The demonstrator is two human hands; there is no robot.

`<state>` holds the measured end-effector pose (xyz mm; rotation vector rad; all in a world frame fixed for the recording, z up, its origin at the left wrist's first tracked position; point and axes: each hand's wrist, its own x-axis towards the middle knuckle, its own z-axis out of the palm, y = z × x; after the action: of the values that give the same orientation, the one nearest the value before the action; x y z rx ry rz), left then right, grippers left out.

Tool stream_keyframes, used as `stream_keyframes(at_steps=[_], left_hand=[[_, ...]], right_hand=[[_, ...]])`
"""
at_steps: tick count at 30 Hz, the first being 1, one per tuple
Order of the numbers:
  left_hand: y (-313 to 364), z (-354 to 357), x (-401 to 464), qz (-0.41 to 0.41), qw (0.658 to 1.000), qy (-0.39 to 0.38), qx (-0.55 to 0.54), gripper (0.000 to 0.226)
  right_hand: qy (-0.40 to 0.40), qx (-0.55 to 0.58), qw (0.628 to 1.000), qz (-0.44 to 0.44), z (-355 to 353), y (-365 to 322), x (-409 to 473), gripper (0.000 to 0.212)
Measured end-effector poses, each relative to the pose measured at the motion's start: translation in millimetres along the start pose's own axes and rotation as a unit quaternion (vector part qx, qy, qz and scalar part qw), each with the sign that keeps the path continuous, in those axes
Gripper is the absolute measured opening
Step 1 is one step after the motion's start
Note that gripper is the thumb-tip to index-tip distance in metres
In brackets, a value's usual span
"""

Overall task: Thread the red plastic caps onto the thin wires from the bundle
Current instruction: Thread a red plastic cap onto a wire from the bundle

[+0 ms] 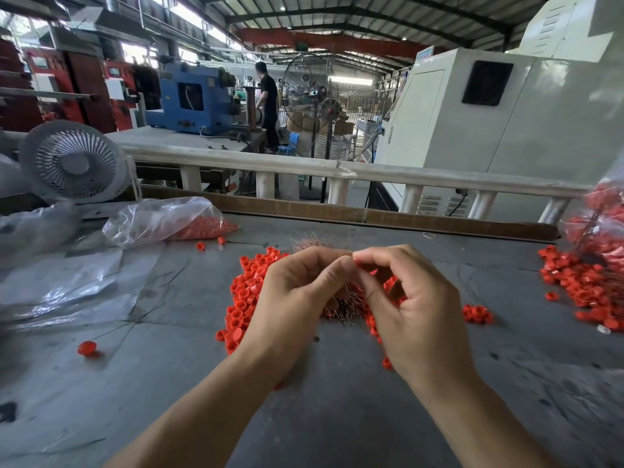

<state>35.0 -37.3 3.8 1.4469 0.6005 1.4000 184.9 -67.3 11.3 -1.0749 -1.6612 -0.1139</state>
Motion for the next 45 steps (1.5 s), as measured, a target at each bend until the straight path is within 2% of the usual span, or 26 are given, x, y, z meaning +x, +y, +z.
stream_keyframes(at_steps=[6,18,24,27,31,39,45], left_hand=[[-0.1,0.7,0.6,-0.001,1.0,0.02,0.006,0.02],[-0.3,0.5,-1.1,-0.016,1.0,0.001,0.019,0.015],[-3.4,-0.3,-0.6,-0.057,0.998,0.0,0.025,0.025],[-8.4,-1.1,0.4,-0.078,0.996,0.014,0.049,0.022],[-11.6,-1.6,0.7,-0.089,0.993,0.017,0.071,0.011],[-14.5,-2.4,1.9,-0.116,0.987,0.04,0.104,0.016],[-14.4,-2.1,1.4,-0.121,0.984,0.041,0.121,0.016]], right_hand=[[-0.004,-0.052,0.998,-0.028,2.5,0.9,-1.6,0.019],[0.01,-0.088,0.995,-0.048,3.0,4.5,-2.1,0.009],[-0.018,-0.127,0.991,-0.047,-2.8,3.1,0.5,0.01],[-0.012,-0.143,0.989,-0.025,-7.2,6.2,3.5,0.007],[-0.05,-0.156,0.986,0.022,-8.4,10.4,5.1,0.013],[-0.066,-0.156,0.985,0.033,-12.9,23.5,8.5,0.016],[-0.038,-0.156,0.984,0.076,-20.5,41.5,13.6,0.024]])
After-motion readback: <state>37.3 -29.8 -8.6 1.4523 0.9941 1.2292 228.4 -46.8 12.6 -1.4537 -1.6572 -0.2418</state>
